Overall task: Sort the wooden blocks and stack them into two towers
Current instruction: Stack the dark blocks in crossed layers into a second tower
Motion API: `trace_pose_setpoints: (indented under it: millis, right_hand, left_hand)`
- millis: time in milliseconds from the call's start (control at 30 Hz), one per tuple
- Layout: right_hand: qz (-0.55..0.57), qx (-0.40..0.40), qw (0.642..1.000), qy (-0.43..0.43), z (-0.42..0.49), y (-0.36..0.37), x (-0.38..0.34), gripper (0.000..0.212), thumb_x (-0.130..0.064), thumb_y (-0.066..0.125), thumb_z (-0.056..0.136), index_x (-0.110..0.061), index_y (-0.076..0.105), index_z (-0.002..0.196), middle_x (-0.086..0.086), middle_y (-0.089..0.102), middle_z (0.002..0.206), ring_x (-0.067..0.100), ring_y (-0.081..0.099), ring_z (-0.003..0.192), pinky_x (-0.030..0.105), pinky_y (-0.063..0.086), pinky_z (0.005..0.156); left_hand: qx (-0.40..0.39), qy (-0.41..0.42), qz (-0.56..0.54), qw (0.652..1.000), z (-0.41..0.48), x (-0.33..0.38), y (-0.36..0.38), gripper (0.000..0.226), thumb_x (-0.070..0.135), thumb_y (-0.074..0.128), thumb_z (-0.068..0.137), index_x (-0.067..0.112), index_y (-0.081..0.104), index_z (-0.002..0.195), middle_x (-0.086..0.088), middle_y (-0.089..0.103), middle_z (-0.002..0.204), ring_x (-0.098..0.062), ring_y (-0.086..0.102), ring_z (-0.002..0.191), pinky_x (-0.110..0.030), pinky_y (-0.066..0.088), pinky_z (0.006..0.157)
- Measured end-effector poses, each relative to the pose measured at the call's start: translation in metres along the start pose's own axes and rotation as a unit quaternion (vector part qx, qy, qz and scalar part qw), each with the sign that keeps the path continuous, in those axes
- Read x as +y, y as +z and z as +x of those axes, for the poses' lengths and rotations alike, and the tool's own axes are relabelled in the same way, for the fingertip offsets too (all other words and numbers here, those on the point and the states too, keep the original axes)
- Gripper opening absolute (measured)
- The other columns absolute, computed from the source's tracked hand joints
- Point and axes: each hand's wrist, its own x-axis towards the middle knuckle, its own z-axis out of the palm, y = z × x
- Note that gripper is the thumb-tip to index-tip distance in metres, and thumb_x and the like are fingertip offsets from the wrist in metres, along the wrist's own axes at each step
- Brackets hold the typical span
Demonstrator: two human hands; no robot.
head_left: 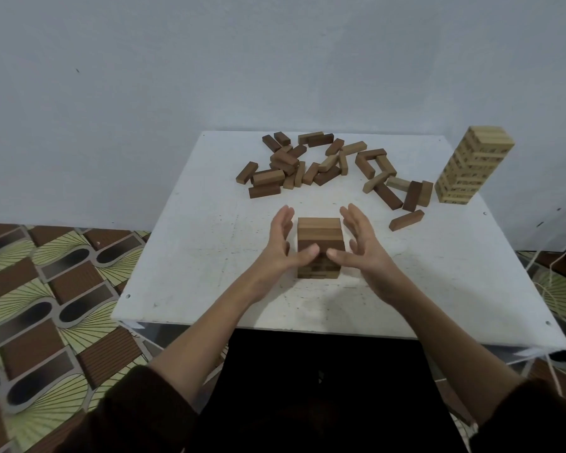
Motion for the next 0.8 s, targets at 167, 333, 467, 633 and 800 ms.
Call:
trace_pose_setpoints:
  millis: [167, 333, 467, 633, 800]
  right_hand:
    - [-0.131, -0.056, 0.988, -0.057, 0.010, -0.021, -0.005, 0.109, -0.037, 0.078, 0.061, -0.029, 0.011, 0.148, -0.014, 0.030, 0.145, -0.003, 0.026, 0.131, 0.000, 0.019, 0.093]
    - [-0.196, -0.064, 0.976, -0.067, 0.021, -0.022, -0.009, 0.109, -0.025, 0.085, 0.065, -0.028, 0.013, 0.146, -0.009, 0.037, 0.135, 0.002, 0.034, 0.121, -0.011, 0.020, 0.082]
    - [-0.208, -0.071, 0.973, -0.068, 0.024, -0.022, -0.011, 0.104, -0.017, 0.083, 0.068, -0.026, 0.015, 0.146, -0.013, 0.041, 0.123, -0.005, 0.041, 0.111, -0.012, 0.021, 0.079]
    - [-0.202, -0.072, 0.975, -0.052, 0.025, -0.022, -0.013, 0.103, -0.018, 0.083, 0.069, -0.027, 0.016, 0.146, -0.032, 0.037, 0.111, -0.015, 0.041, 0.105, -0.005, 0.020, 0.088]
    - [-0.200, -0.064, 0.977, -0.033, 0.026, -0.021, -0.015, 0.102, -0.013, 0.082, 0.069, -0.027, 0.017, 0.146, -0.022, 0.037, 0.114, 0.004, 0.037, 0.111, 0.025, 0.023, 0.104]
  left_hand:
    - [-0.040, 0.028, 0.081, 0.996, 0.010, -0.005, -0.016, 0.117, 0.035, 0.082, 0.060, 0.032, 0.003, 0.146, 0.008, 0.025, 0.150, -0.004, 0.024, 0.137, -0.031, 0.019, 0.116]
    - [-0.040, 0.040, 0.109, 0.992, 0.018, -0.002, -0.018, 0.115, 0.025, 0.080, 0.059, 0.030, 0.004, 0.146, 0.000, 0.037, 0.138, -0.010, 0.036, 0.131, -0.029, 0.022, 0.113]
    - [-0.029, 0.041, 0.107, 0.993, 0.021, -0.002, -0.017, 0.115, 0.024, 0.079, 0.059, 0.028, 0.005, 0.146, -0.002, 0.042, 0.131, -0.011, 0.040, 0.127, -0.017, 0.026, 0.103]
    - [-0.025, 0.039, 0.107, 0.993, 0.023, -0.002, -0.017, 0.115, 0.024, 0.078, 0.058, 0.026, 0.005, 0.146, -0.003, 0.043, 0.131, -0.013, 0.042, 0.125, -0.022, 0.027, 0.107]
    - [-0.019, 0.009, 0.116, 0.993, 0.026, -0.004, -0.019, 0.116, 0.015, 0.084, 0.064, 0.024, 0.005, 0.149, -0.001, 0.042, 0.133, -0.015, 0.041, 0.127, -0.025, 0.028, 0.107]
